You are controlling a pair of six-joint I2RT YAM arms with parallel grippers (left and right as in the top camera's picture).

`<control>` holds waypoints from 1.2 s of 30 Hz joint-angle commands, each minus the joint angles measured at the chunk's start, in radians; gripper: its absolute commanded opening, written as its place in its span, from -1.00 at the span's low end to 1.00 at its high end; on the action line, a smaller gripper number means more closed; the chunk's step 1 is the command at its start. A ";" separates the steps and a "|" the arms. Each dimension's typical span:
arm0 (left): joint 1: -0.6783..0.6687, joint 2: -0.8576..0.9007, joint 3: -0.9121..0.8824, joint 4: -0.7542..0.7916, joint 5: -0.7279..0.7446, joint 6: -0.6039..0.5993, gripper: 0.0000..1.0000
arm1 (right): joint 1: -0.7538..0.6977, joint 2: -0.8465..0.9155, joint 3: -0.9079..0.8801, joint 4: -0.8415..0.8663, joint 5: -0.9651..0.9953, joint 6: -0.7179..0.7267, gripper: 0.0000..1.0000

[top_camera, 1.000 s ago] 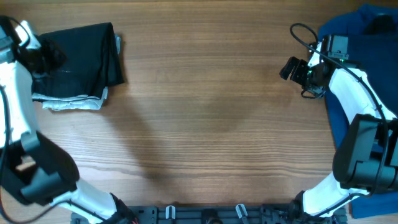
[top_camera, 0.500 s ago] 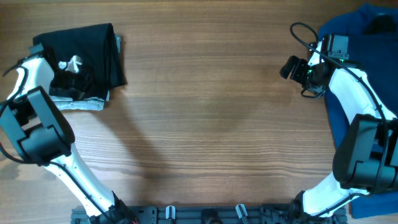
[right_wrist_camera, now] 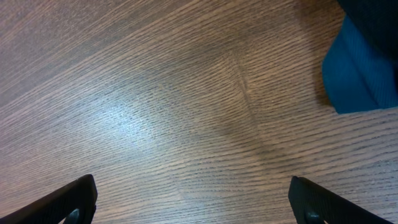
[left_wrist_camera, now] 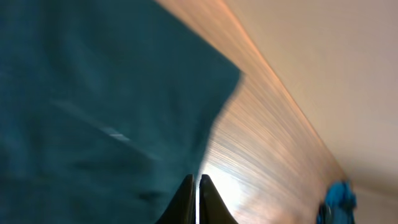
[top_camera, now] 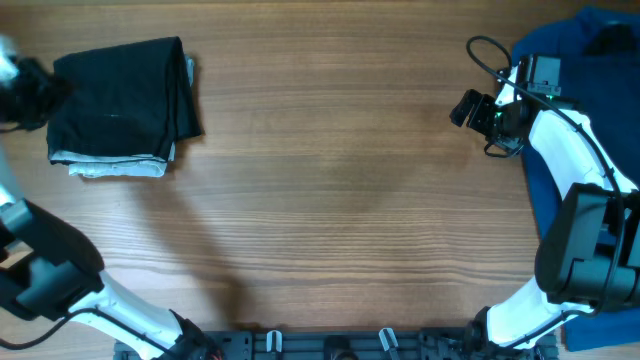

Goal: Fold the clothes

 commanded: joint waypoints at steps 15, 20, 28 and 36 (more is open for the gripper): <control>0.071 0.217 -0.021 -0.026 -0.339 -0.061 -0.92 | 0.002 -0.014 -0.004 0.003 0.018 -0.011 0.99; 0.071 0.247 -0.039 -0.010 -0.386 -0.114 -0.92 | 0.002 -0.014 -0.004 0.003 0.018 -0.011 0.99; 0.012 -0.028 -0.035 -0.010 -0.195 -0.162 -0.92 | 0.002 -0.014 -0.004 0.003 0.018 -0.011 1.00; -0.285 -0.220 -0.035 0.020 -0.216 -0.162 -0.68 | 0.002 -0.014 -0.004 0.003 0.018 -0.010 0.99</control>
